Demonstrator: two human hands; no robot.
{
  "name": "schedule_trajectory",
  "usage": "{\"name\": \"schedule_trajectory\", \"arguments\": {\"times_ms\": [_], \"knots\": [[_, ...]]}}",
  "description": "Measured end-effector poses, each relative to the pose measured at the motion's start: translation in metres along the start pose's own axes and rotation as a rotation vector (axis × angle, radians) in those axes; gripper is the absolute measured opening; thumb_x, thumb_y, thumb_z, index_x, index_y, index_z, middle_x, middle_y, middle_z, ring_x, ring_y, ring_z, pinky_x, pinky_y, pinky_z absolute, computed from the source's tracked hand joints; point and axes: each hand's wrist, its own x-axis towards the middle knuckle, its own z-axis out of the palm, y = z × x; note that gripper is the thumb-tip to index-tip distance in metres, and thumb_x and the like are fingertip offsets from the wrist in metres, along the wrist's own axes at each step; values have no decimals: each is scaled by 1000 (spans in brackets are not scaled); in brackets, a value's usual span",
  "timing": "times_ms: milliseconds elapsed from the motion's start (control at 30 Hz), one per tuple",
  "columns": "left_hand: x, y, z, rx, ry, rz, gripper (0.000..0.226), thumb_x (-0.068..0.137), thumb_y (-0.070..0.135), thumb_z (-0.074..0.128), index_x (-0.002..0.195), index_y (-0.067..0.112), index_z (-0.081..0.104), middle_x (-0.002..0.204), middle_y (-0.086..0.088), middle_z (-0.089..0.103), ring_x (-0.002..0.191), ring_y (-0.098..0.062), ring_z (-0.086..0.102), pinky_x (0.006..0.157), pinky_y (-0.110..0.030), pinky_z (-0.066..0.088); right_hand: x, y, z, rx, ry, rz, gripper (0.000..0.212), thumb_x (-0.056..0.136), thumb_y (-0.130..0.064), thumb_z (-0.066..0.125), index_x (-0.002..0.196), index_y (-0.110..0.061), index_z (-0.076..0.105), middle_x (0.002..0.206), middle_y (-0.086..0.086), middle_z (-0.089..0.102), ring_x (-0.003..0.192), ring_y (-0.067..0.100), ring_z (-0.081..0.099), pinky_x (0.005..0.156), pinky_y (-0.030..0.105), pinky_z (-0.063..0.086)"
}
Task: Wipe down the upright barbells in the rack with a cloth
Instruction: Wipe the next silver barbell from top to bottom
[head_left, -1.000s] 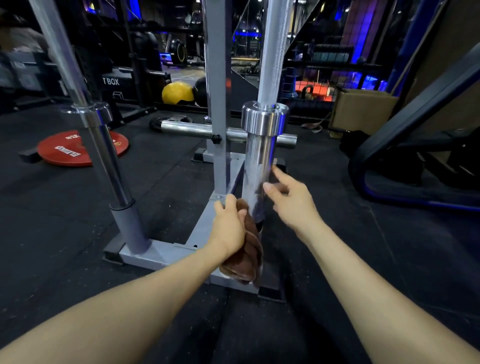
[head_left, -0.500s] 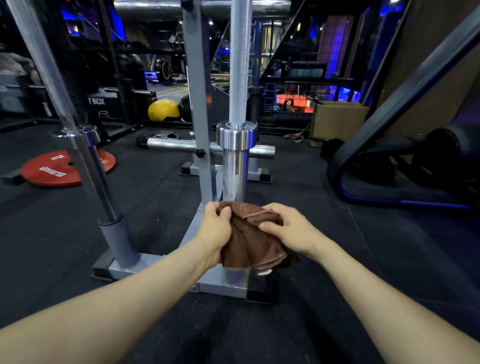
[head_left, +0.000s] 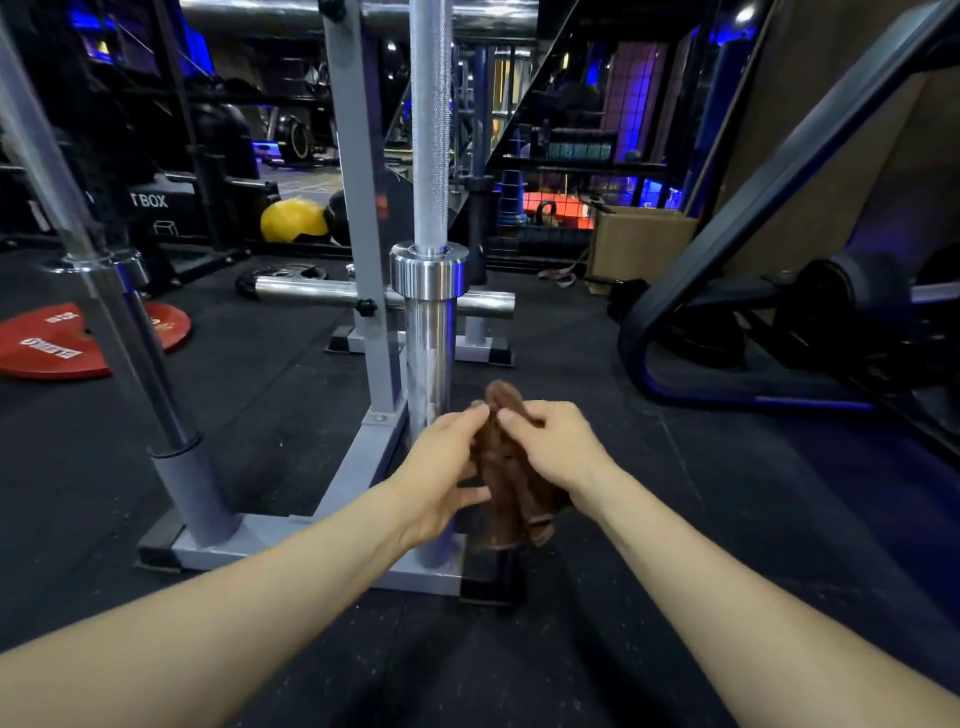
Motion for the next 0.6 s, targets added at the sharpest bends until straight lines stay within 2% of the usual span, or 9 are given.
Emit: {"name": "schedule_trajectory", "arguments": {"times_ms": [67, 133, 200, 267, 300, 367, 433, 500, 600], "knots": [[1, 3, -2, -26, -6, 25, 25, 90, 38, 60, 105, 18, 61, 79, 5, 71, 85, -18, 66, 88, -44, 52, -8, -6, -7, 17, -250, -123, 28, 91, -3, 53, 109, -16, 69, 97, 9, 69, 91, 20, 64, 87, 31, 49], [4, 3, -5, -54, 30, 58, 14, 90, 29, 62, 101, 21, 63, 85, 0, 72, 81, -18, 66, 77, -39, 56, -12, -11, -18, 232, -390, -73, 40, 88, 8, 47, 108, -20, 68, 96, 3, 65, 90, 15, 59, 84, 28, 48], [4, 1, -4, -122, 68, 66, 12, 94, 17, 56, 103, 21, 64, 85, -4, 71, 73, -17, 67, 62, -32, 57, -10, -11, -25, 373, -316, 2, 36, 90, 9, 47, 107, -15, 68, 97, 2, 65, 85, 11, 58, 75, 20, 50], [5, 2, -2, -184, 51, 54, 14, 95, 13, 53, 102, 19, 64, 79, -3, 72, 68, -14, 68, 56, -31, 58, -4, -8, -27, 269, -123, -31, 25, 89, -1, 59, 109, -14, 65, 97, 1, 64, 82, 10, 57, 67, 11, 48], [5, 3, 0, -204, 22, 51, 13, 95, 13, 53, 99, 19, 64, 78, -3, 73, 67, -14, 69, 58, -31, 59, -4, -7, -27, 231, -79, -30, 29, 87, -10, 67, 114, -16, 61, 100, 0, 62, 85, 10, 58, 69, 11, 48], [3, 10, 1, -227, -40, 66, 13, 95, 14, 53, 97, 18, 65, 79, -3, 73, 69, -15, 70, 62, -33, 59, -3, -6, -25, 324, -143, 55, 46, 80, -24, 74, 121, -16, 54, 108, 2, 64, 92, 13, 64, 76, 20, 52], [1, 15, -4, -168, -61, 117, 13, 94, 15, 54, 102, 17, 65, 83, -4, 73, 72, -16, 69, 65, -33, 59, -7, -8, -22, 491, -235, 128, 39, 82, -21, 71, 115, -7, 60, 105, 11, 70, 90, 20, 68, 80, 30, 56], [0, 15, -11, 11, -6, 187, 19, 92, 17, 59, 110, 12, 64, 92, -6, 72, 79, -19, 69, 69, -32, 59, -7, -10, -18, 540, -270, 130, 26, 84, -13, 68, 109, -4, 64, 102, 15, 71, 89, 24, 69, 80, 33, 57], [4, 11, -26, 274, 175, 304, 25, 87, 23, 67, 110, 12, 64, 97, -4, 69, 88, -20, 66, 79, -36, 54, -3, -11, -9, 534, -223, 176, 28, 85, -10, 68, 111, -3, 64, 99, 14, 72, 86, 25, 69, 74, 34, 57]]}}
